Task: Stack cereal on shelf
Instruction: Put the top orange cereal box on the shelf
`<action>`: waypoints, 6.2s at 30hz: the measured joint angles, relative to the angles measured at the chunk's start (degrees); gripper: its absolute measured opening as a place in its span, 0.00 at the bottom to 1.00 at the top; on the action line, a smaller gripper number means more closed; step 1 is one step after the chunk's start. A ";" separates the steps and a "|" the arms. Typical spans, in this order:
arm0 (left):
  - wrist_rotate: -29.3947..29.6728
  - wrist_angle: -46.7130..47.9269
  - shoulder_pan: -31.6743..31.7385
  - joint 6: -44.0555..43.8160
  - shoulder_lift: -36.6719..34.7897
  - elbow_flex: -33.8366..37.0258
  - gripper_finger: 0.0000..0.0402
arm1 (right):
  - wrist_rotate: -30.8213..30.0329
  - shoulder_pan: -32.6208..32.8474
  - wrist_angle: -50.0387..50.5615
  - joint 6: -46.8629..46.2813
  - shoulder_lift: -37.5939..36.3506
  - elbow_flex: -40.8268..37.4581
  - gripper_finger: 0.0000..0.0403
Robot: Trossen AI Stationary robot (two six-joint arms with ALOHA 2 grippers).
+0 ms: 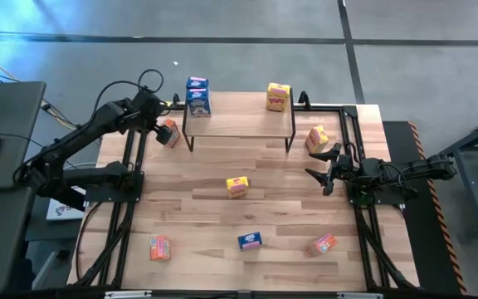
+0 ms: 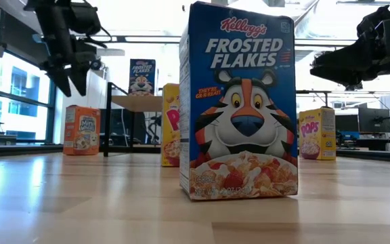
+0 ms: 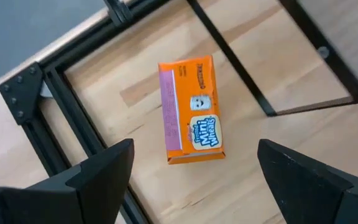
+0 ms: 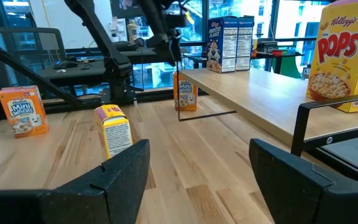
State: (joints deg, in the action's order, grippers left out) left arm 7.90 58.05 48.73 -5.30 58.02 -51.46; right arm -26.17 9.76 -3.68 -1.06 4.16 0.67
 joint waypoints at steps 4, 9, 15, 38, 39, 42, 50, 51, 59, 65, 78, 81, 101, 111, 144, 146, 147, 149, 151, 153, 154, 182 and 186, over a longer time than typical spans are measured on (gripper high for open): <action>0.11 0.02 0.00 0.32 1.94 0.02 0.84 | 0.02 -0.01 0.00 0.00 0.00 0.00 0.67; 0.15 -0.01 0.00 2.12 4.78 0.02 0.84 | 0.00 0.00 0.00 0.00 0.00 0.00 0.67; 0.32 -0.17 0.73 2.81 7.80 0.07 0.84 | 0.01 0.00 0.00 0.00 0.00 0.00 0.67; -3.08 -2.56 3.39 5.55 10.90 0.09 0.70 | 0.00 0.00 0.00 0.00 -0.02 0.00 0.67; -3.09 -2.57 3.39 5.55 10.90 0.09 0.68 | 0.02 -0.01 0.00 0.00 0.00 0.00 0.67; -2.99 -2.66 3.39 5.53 10.90 0.09 0.61 | 0.00 -0.02 0.00 0.00 0.00 0.00 0.67; -2.73 -2.63 3.43 5.53 10.88 0.09 0.51 | 0.01 0.00 0.00 0.00 0.00 0.00 0.67; -2.71 -2.63 3.43 5.53 10.89 0.09 0.51 | 0.00 -0.02 0.00 0.00 0.00 0.00 0.67; -2.71 -2.54 3.37 5.51 10.88 0.09 0.41 | 0.00 -0.01 0.00 0.00 -0.01 0.00 0.67; -2.69 -2.42 3.37 5.53 10.88 0.09 0.34 | 0.01 0.00 0.00 0.00 -0.01 0.00 0.67; -2.73 1.10 3.34 6.40 7.47 0.09 0.33 | 0.02 0.00 0.00 0.00 0.00 0.00 0.67; -2.74 2.57 3.07 5.98 5.50 0.09 0.33 | 0.00 -0.01 0.00 0.00 0.00 0.00 0.67; -5.39 18.04 -4.02 3.38 -5.27 -5.17 0.33 | 0.01 -0.01 0.00 0.00 0.00 0.00 0.67; -10.51 20.04 -11.30 0.75 -5.23 -5.77 0.33 | 0.00 -0.02 0.00 0.00 -0.01 0.00 0.67; -13.25 -8.46 -31.87 1.81 1.56 -8.75 0.33 | 0.02 -0.02 0.00 0.00 -0.02 0.00 0.67; -12.34 -8.36 -32.23 3.31 3.68 -10.95 0.33 | 0.01 0.00 0.00 0.00 -0.02 0.00 0.67; -12.29 -8.44 -32.35 4.23 4.80 -12.11 0.33 | 0.02 0.00 0.00 0.00 -0.02 0.00 0.67; -12.26 -8.44 -32.37 5.98 7.13 -14.50 0.33 | 0.01 -0.02 0.00 0.00 -0.02 0.00 0.67; -11.22 -8.31 -32.37 7.75 9.39 -16.85 0.33 | 0.00 0.00 0.00 0.00 -0.02 0.00 0.67; -9.12 -8.28 -32.30 9.62 11.34 -19.21 0.33 | 0.02 -0.01 0.00 0.00 -0.02 0.00 0.67; -7.89 -8.20 -32.27 10.72 12.33 -20.41 0.33 | 0.02 0.00 0.00 0.00 -0.02 0.00 0.67; 6.38 -3.32 -26.63 44.83 33.80 -48.79 0.33 | 0.01 -0.02 0.00 0.00 -0.02 0.00 0.67; 6.12 -3.03 -25.10 46.51 37.75 -53.13 0.33 | 0.02 -0.02 0.00 0.00 -0.02 0.00 0.67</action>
State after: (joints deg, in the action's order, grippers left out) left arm 14.02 55.02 23.63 41.21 95.77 -104.59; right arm -26.16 9.74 -3.68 -1.06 4.14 0.67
